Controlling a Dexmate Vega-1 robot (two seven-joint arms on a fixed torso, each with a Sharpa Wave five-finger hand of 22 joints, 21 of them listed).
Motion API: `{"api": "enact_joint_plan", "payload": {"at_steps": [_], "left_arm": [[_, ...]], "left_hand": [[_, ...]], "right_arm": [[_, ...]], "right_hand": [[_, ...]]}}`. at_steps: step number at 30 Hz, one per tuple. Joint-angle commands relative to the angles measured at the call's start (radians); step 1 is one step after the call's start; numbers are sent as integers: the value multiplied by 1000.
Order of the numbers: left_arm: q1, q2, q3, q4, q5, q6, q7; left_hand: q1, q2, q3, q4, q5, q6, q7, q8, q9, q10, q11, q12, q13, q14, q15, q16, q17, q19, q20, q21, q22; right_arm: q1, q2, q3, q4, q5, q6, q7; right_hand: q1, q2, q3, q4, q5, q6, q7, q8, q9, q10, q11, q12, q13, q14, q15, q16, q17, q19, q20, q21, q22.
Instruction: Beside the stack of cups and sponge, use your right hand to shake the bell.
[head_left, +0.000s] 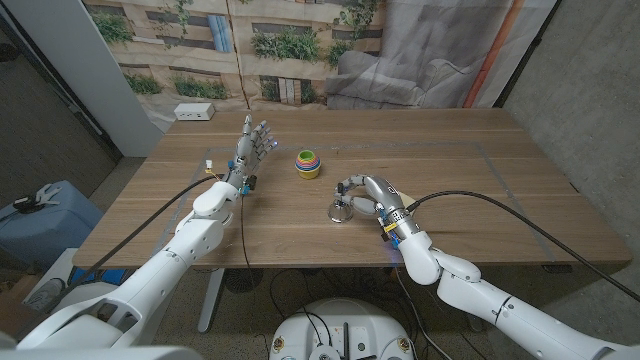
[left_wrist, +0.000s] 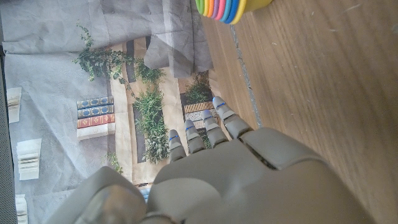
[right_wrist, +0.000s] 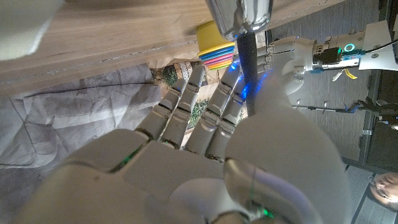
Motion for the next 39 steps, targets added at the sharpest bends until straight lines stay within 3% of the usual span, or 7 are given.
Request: {"api": "enact_joint_plan", "payload": {"at_steps": [1, 15, 19, 29, 39], "left_arm": [[0, 0, 0, 0, 0, 1, 0], [0, 0, 0, 0, 0, 1, 0], [0, 0, 0, -1, 0, 1, 0], [0, 0, 0, -1, 0, 1, 0], [0, 0, 0, -1, 0, 1, 0]], "left_hand": [[2, 9, 0, 7, 7, 2, -8, 6, 4, 3, -8, 6, 5, 11, -96, 6, 5, 8, 0, 7, 6], [2, 9, 0, 7, 7, 2, -8, 6, 4, 3, -7, 6, 5, 11, -96, 6, 5, 8, 1, 7, 6], [2, 9, 0, 7, 7, 2, -8, 6, 5, 4, -7, 6, 5, 11, -96, 5, 5, 8, 0, 7, 6], [2, 9, 1, 7, 7, 2, -8, 6, 5, 4, -5, 6, 5, 11, -97, 5, 5, 7, 1, 7, 6], [2, 9, 1, 7, 7, 2, -8, 6, 5, 3, -6, 6, 5, 11, -96, 6, 5, 7, 1, 7, 6]], "right_arm": [[-9, -20, 6, -30, 15, -7, 33], [-9, -35, 17, -42, 44, 2, 78], [-2, -42, 19, -41, 54, 10, 102], [21, -62, 22, -20, 81, 70, 156], [20, -61, 30, -16, 101, 87, 188]], "right_hand": [[-25, -23, -18, 2, 1, -38, -1, -18, 0, -37, -3, -15, 0, -26, -131, -10, 5, -1, -14, -2, 3], [-114, -73, -66, 16, 21, -172, 23, -89, -1, -183, 0, -34, 2, -122, -123, -48, 11, -31, 16, -5, 3], [-131, -83, -74, 16, 27, -213, 30, -110, -1, -225, -3, -38, -4, -150, -117, -61, 10, -50, 8, -9, 3], [-211, -108, -106, 29, 47, -338, 50, -175, -1, -397, 4, -44, -29, -251, -87, -121, -11, -88, 17, -8, 2], [-266, -109, -122, 39, 68, -486, 94, -223, -1, -558, 59, -49, -44, -346, -38, -177, -39, -125, 32, -10, 2]]}}
